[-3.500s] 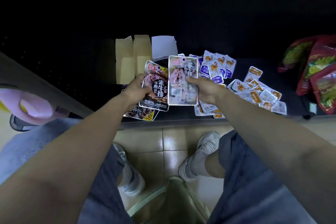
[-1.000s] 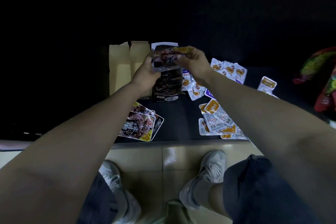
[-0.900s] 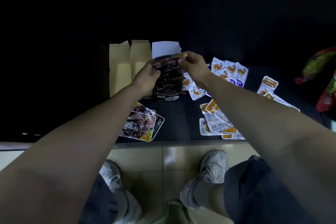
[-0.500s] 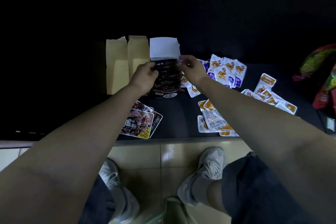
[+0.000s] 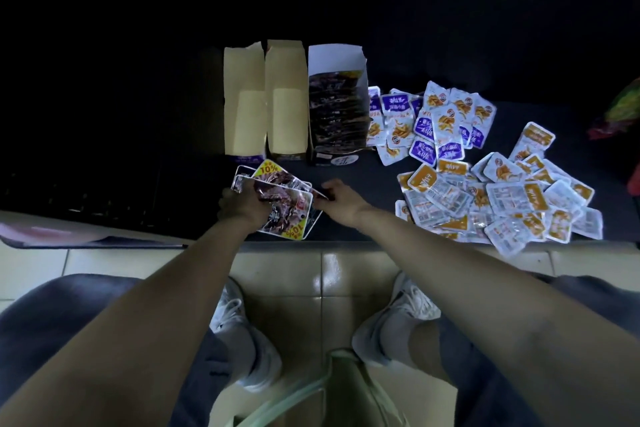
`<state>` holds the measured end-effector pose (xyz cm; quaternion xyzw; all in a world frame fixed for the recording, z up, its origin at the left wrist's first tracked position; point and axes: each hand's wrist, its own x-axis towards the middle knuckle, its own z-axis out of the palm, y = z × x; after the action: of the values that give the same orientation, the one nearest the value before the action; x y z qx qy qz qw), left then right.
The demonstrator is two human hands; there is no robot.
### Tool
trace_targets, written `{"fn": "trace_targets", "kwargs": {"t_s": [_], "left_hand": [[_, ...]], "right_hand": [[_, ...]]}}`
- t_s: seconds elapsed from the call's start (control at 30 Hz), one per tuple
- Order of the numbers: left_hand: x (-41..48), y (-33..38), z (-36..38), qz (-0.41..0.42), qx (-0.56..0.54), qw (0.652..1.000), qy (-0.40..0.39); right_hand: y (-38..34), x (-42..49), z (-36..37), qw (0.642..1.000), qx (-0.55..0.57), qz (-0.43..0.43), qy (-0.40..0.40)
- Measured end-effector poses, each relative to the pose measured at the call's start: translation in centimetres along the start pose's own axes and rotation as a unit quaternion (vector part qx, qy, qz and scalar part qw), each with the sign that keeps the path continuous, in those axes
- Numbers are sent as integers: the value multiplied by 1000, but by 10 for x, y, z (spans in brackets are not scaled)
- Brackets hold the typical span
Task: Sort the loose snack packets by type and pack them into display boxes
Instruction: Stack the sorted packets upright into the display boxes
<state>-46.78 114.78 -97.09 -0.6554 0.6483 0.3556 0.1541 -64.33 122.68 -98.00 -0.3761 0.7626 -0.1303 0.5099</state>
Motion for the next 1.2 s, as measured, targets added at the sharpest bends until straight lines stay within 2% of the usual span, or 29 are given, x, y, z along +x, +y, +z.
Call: {"fn": "trace_targets", "kwargs": {"t_s": [0.13,0.2,0.33,0.47,0.6,0.73,0.87,1.0,1.2], "left_hand": [[28,-13,19,6,-52,994,-95],[57,-29,40,12,-62,993,-98],[15,1,18,68,-118,985,-102],[10,10,19,87,-121,984,-103],[-2,16,14,98,-126,983,-90],[-3,21,4,109,-174,977,-66],[-22,36,-5,71,-251,959,-114],[-36,40,-8,44,-293,940,-169],[-55,48,-26,112,-328,929,-128]], "right_hand": [[0,19,16,996,63,55,13],[1,28,22,993,97,69,21],[7,37,25,987,116,97,59],[24,35,4,979,154,100,91],[32,11,-30,963,244,90,70],[37,-11,-55,970,237,57,12],[36,-32,-70,969,236,58,-52],[37,-46,-82,974,212,43,-71],[30,-58,-98,985,162,23,52]]}}
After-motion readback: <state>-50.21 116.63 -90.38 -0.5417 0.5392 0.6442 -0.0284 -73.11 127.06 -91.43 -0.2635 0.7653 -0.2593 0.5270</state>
